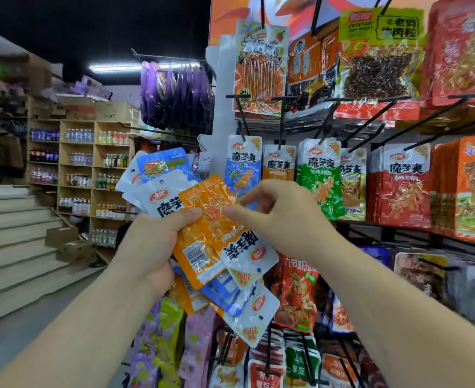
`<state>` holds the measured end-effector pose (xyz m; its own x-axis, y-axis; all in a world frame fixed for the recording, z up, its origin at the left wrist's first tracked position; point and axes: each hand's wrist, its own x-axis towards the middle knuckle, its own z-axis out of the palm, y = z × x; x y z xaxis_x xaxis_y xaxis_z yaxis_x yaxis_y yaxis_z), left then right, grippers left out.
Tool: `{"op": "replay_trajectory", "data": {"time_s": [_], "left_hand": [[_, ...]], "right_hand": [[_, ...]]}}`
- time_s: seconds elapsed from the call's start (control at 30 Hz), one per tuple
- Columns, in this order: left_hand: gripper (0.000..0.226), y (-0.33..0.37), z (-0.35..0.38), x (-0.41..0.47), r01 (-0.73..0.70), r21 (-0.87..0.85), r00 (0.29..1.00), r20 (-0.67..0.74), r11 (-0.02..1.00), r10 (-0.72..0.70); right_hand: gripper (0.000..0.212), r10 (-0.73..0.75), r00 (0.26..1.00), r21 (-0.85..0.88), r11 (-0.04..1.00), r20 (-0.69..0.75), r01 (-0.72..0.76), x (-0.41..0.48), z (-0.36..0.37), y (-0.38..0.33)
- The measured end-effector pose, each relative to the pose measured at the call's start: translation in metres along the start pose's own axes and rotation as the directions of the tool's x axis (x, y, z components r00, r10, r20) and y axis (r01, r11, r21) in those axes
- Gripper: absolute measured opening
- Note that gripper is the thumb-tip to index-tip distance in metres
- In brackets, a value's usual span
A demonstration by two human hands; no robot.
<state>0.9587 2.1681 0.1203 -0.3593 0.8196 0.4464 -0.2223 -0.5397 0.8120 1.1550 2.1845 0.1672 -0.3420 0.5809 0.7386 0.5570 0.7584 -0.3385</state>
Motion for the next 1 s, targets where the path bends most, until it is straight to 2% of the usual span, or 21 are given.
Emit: {"op": "replay_trajectory", "data": {"time_s": [0.07,0.23,0.4,0.57,0.63,0.7,0.83,0.9,1.0], "left_hand": [[0.018,0.004,0.004,-0.008,0.005,0.002,1.000,0.028,1.000,-0.005],[0.021,0.013,0.015,-0.021,0.040,-0.024,0.991,0.132,0.999,-0.037],[0.027,0.011,0.019,-0.030,0.109,0.014,0.980,0.168,0.994,-0.110],[0.031,0.001,0.027,-0.037,0.162,-0.018,0.969,0.190,0.987,-0.156],[0.034,-0.001,0.030,-0.038,0.157,-0.024,0.974,0.171,0.987,-0.151],[0.031,-0.003,0.031,-0.039,0.146,-0.027,0.978,0.152,0.989,-0.141],[0.029,-0.008,0.036,-0.043,0.135,-0.038,0.985,0.111,0.990,-0.130],[0.028,-0.009,0.039,-0.045,0.133,-0.044,0.987,0.099,0.990,-0.128],[0.023,-0.009,0.043,-0.047,0.121,-0.049,0.989,0.089,0.991,-0.116]], "right_hand": [[0.047,0.006,0.997,-0.034,0.999,0.078,-0.004,-0.007,0.007,0.001],[0.049,0.090,0.993,0.153,0.983,0.074,-0.100,0.002,0.000,0.002],[0.081,0.034,0.973,0.127,0.990,0.228,-0.065,-0.005,-0.013,-0.002],[0.048,0.095,0.965,0.175,0.974,0.245,-0.140,-0.009,-0.026,0.004],[0.038,0.129,0.973,0.194,0.967,0.191,-0.167,-0.010,-0.032,0.006],[0.028,0.182,0.978,0.294,0.934,0.105,-0.205,-0.011,-0.040,0.008],[0.017,0.302,0.952,0.535,0.798,0.039,-0.276,-0.013,-0.051,0.006],[0.019,0.348,0.936,0.618,0.747,-0.048,-0.246,-0.014,-0.052,0.005],[0.038,0.403,0.893,0.699,0.698,-0.202,-0.157,-0.018,-0.056,0.009]]}}
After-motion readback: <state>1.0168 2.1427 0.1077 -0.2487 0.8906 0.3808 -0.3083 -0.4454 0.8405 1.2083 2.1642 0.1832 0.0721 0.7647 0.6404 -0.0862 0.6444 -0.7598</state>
